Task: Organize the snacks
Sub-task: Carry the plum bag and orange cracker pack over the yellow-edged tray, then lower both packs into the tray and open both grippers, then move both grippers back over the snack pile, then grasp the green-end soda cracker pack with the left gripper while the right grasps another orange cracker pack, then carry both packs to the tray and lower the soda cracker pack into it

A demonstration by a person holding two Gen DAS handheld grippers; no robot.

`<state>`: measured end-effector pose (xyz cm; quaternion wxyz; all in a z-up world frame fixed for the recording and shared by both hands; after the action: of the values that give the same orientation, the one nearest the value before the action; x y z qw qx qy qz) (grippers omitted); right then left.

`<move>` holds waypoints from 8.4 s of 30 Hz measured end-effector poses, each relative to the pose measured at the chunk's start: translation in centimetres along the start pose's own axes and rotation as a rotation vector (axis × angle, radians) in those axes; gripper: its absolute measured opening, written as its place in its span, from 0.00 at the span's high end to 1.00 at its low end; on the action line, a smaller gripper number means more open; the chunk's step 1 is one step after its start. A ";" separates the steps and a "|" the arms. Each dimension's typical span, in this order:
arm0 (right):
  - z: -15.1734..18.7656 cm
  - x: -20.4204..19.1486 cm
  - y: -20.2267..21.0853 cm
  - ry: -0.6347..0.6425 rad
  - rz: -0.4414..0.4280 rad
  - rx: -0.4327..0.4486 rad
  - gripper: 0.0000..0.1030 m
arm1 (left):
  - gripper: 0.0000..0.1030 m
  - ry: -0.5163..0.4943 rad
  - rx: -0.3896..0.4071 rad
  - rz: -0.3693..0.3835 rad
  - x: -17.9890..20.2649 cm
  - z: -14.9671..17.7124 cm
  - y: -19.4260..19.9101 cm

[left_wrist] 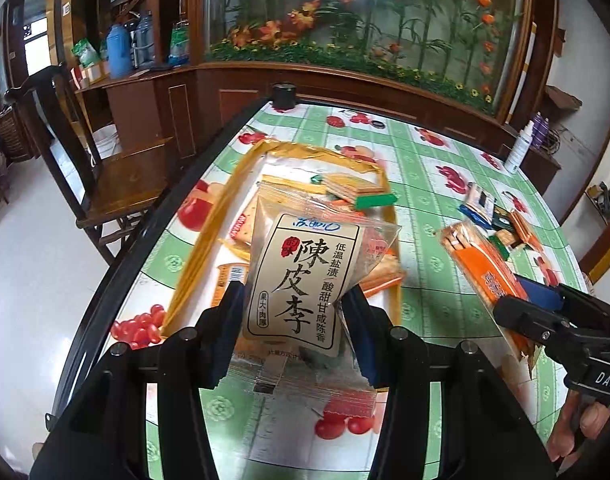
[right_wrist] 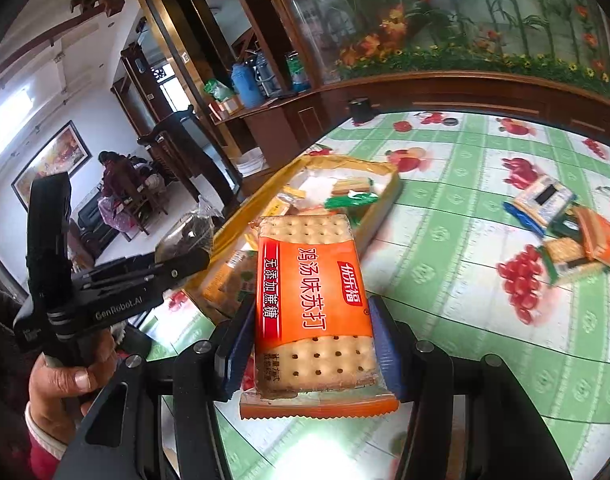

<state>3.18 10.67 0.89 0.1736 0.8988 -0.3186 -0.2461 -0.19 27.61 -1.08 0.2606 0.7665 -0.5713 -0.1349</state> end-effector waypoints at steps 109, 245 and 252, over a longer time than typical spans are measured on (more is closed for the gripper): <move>-4.5 14.0 1.9 -0.128 0.335 0.107 0.15 | 0.31 -0.017 -0.030 0.017 6.1 -3.6 -4.9; 5.2 8.7 12.0 -0.318 -0.036 0.099 0.47 | 0.54 -0.164 -0.012 0.139 12.7 2.7 1.0; 4.9 4.1 8.8 -0.289 -0.098 0.087 0.47 | 0.54 -0.125 0.022 0.061 8.5 2.5 2.0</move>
<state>-1.02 0.73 -0.33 0.0748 0.8751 -0.3064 -0.3670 -0.40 18.50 -1.31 0.2198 0.7418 -0.6109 -0.1680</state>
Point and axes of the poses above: each gripper's, at about its wrist camera, not at the fingertips, and y roughly against the way its jaws point, x to its right, z to its underside, the point moved 7 cm from there along -y, roughly the way its jaws point, and after that the axes turned 13 degrees about x, right-handed, at the moved point
